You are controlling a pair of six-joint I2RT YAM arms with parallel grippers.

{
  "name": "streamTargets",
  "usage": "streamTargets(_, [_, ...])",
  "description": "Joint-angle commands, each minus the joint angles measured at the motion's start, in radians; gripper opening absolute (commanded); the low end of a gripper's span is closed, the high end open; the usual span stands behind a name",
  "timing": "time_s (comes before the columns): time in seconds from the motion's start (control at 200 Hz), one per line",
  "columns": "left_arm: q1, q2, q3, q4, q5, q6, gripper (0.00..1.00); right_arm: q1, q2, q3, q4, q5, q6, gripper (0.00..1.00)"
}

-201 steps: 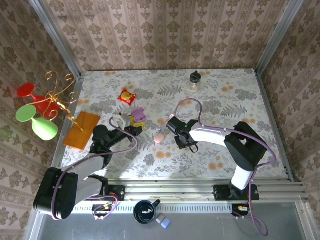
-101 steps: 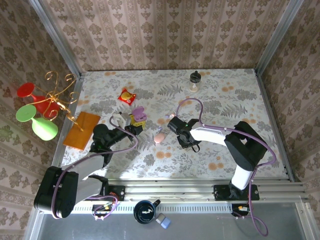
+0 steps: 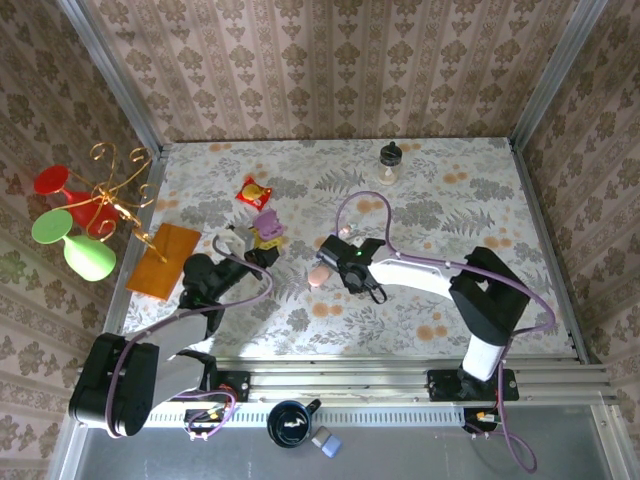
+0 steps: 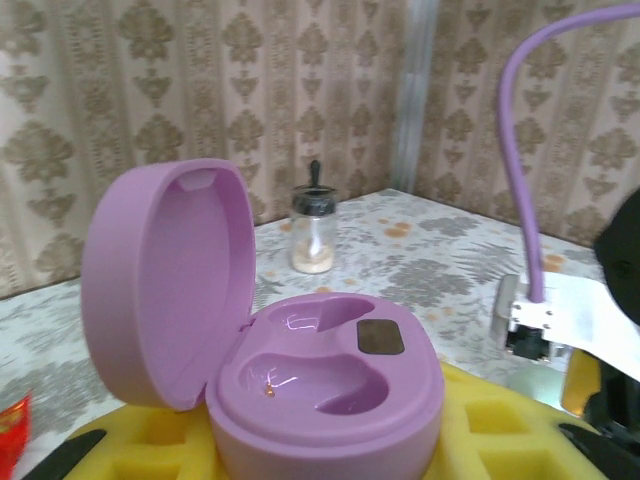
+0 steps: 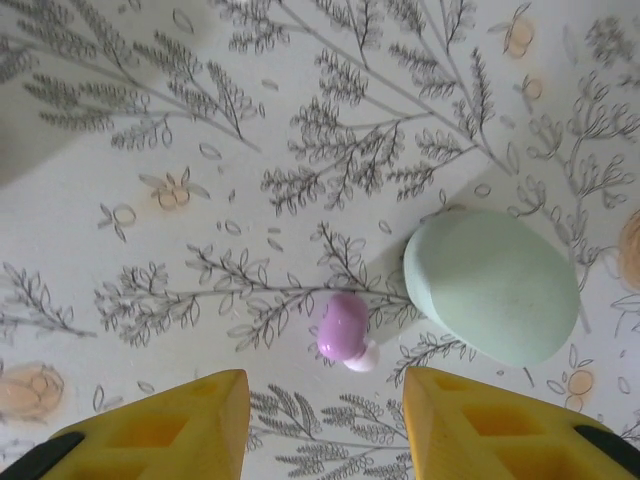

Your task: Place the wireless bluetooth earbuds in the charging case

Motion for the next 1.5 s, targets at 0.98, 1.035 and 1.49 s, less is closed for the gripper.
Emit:
streamTargets(0.98, [0.024,-0.024,-0.013,0.043,-0.014,-0.013,0.27,0.041,0.273,0.164,-0.183,0.171,0.085,0.25])
streamTargets(1.035, [0.024,-0.023,-0.012,0.041,-0.008,-0.011,0.27,0.042,0.261,0.159,-0.182,0.177,0.086,0.23])
streamTargets(1.49, [-0.043,0.042,0.015,0.047,-0.032,0.072,0.27,-0.021,-0.045,0.001,0.022,-0.039,0.069,0.23])
